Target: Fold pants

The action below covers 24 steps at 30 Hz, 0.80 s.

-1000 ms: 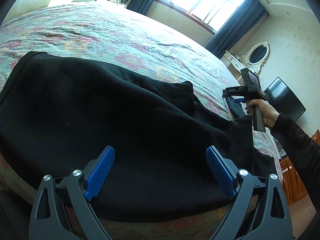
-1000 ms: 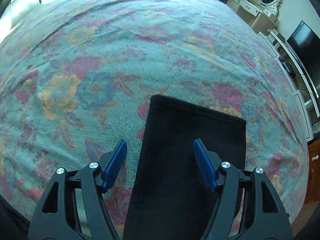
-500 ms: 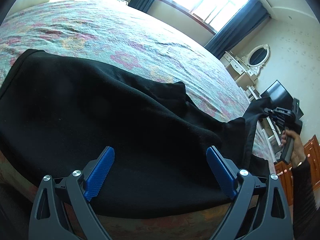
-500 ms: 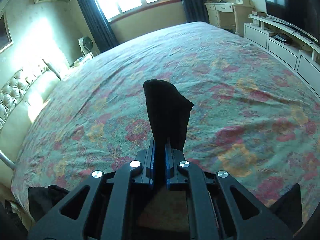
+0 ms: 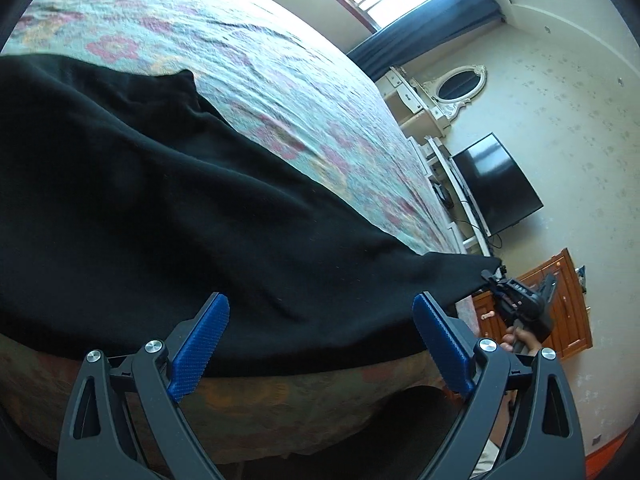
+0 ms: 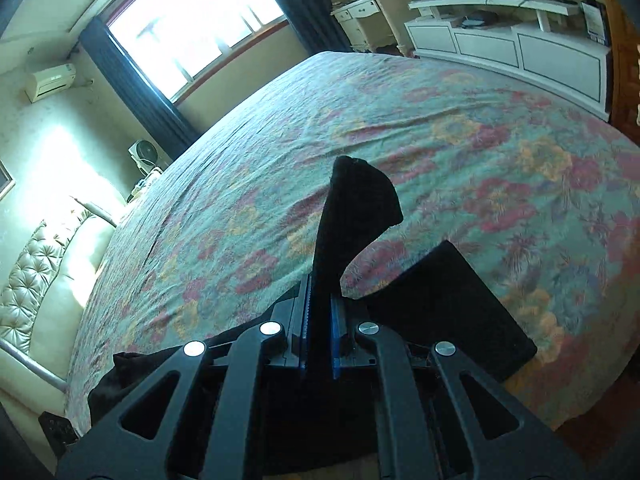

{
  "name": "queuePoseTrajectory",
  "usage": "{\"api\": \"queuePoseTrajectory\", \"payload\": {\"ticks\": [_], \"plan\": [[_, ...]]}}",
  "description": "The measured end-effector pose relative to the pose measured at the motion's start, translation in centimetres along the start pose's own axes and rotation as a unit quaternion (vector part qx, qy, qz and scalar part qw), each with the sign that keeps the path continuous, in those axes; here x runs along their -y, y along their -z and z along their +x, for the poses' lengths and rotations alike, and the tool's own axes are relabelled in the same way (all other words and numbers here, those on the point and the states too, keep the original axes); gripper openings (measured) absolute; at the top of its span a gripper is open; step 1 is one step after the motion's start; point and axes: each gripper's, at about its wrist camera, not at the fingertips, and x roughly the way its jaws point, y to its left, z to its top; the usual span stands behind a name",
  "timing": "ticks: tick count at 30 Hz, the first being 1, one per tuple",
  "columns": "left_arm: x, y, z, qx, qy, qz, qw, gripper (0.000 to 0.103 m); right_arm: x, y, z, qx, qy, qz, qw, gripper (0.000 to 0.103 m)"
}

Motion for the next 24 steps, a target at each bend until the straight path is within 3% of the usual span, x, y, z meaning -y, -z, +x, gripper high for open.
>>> {"api": "queuePoseTrajectory", "payload": {"ticks": [4, 10, 20, 22, 24], "plan": [[0.9, 1.7, 2.4, -0.026, 0.053, -0.063, 0.9962, 0.092, 1.3, 0.5, -0.2, 0.001, -0.019, 0.029, 0.999, 0.007], [2.3, 3.4, 5.9, -0.053, 0.103, -0.133, 0.9843, 0.092, -0.1, -1.0, -1.7, 0.023, -0.048, 0.022, 0.998, 0.007], [0.3, 3.5, 7.6, -0.014, 0.090, -0.208, 0.9739, 0.091, 0.6, -0.6, -2.2, 0.024, -0.059, 0.026, 0.998, 0.007], [0.4, 3.4, 7.4, -0.015, 0.077, -0.206, 0.9753, 0.077, 1.4, -0.2, -2.0, 0.020, -0.057, 0.033, 0.998, 0.007], [-0.4, 3.4, 7.2, -0.031, 0.070, -0.204, 0.9760, 0.045, 2.3, 0.5, -1.7, 0.014, -0.054, 0.042, 0.998, 0.007]]}}
